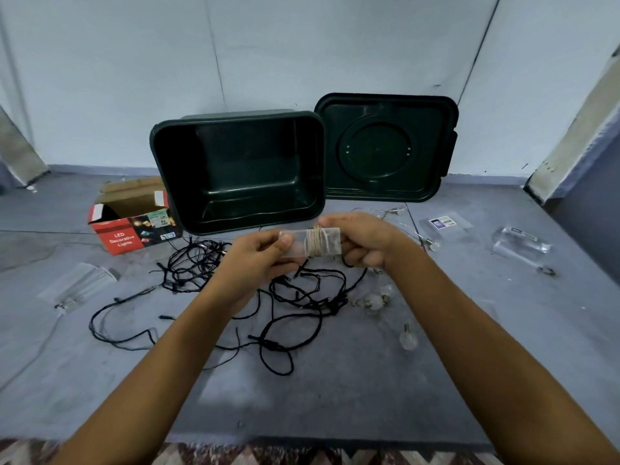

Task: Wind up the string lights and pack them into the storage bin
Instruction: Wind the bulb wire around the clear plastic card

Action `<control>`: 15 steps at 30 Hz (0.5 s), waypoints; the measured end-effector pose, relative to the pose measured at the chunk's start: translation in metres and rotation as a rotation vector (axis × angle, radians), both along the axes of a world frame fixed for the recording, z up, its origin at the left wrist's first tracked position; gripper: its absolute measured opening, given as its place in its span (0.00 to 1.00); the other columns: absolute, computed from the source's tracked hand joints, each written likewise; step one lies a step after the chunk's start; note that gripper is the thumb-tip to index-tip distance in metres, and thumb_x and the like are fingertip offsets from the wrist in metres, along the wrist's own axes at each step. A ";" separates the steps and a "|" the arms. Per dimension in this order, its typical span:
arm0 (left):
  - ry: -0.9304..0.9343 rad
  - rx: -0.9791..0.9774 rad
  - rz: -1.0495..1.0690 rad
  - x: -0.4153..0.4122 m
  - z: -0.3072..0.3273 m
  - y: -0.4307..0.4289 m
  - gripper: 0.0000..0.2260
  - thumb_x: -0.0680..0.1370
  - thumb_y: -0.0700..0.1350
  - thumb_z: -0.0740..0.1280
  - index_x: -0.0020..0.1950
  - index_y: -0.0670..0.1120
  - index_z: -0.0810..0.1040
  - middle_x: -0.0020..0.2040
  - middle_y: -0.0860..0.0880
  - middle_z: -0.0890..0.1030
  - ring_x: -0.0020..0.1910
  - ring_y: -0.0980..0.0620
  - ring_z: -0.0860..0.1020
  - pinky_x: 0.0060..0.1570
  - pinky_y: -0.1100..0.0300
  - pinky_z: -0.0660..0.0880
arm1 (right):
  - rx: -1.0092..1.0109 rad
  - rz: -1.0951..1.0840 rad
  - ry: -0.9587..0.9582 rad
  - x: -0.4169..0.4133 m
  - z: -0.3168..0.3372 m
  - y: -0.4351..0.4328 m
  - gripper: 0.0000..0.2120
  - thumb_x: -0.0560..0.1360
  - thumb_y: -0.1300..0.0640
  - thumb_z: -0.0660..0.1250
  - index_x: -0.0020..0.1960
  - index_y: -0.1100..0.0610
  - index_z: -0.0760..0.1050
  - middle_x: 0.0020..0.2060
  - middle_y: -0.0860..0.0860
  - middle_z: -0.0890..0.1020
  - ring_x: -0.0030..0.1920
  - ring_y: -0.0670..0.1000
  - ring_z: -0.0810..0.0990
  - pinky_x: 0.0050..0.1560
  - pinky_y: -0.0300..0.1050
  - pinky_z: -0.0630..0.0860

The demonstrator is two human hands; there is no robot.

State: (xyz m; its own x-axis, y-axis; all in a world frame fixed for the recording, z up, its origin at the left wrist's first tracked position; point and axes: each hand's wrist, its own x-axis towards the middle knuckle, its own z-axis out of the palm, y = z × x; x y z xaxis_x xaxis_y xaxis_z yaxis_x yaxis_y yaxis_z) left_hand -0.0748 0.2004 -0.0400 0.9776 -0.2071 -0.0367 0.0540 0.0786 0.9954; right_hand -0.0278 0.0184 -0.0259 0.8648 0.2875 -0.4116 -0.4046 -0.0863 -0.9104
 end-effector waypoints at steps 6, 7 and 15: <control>-0.007 0.009 0.071 0.007 -0.001 0.001 0.08 0.80 0.40 0.59 0.51 0.43 0.78 0.49 0.42 0.81 0.48 0.49 0.81 0.50 0.60 0.79 | 0.225 -0.160 0.126 -0.045 -0.028 0.022 0.10 0.80 0.56 0.57 0.42 0.57 0.70 0.23 0.48 0.68 0.18 0.41 0.61 0.15 0.31 0.55; -0.004 0.007 0.082 0.009 -0.002 0.001 0.08 0.80 0.41 0.59 0.50 0.44 0.78 0.49 0.43 0.81 0.48 0.50 0.81 0.49 0.61 0.79 | 0.155 -0.186 0.052 -0.058 -0.028 0.026 0.10 0.80 0.55 0.57 0.42 0.57 0.70 0.25 0.49 0.69 0.19 0.42 0.62 0.16 0.32 0.58; -0.045 0.059 0.050 0.011 -0.003 -0.002 0.08 0.80 0.42 0.59 0.50 0.44 0.79 0.47 0.46 0.82 0.46 0.53 0.82 0.48 0.62 0.79 | -0.482 -0.011 -0.557 -0.129 -0.008 0.041 0.09 0.80 0.47 0.52 0.54 0.47 0.70 0.25 0.46 0.70 0.25 0.43 0.70 0.27 0.38 0.72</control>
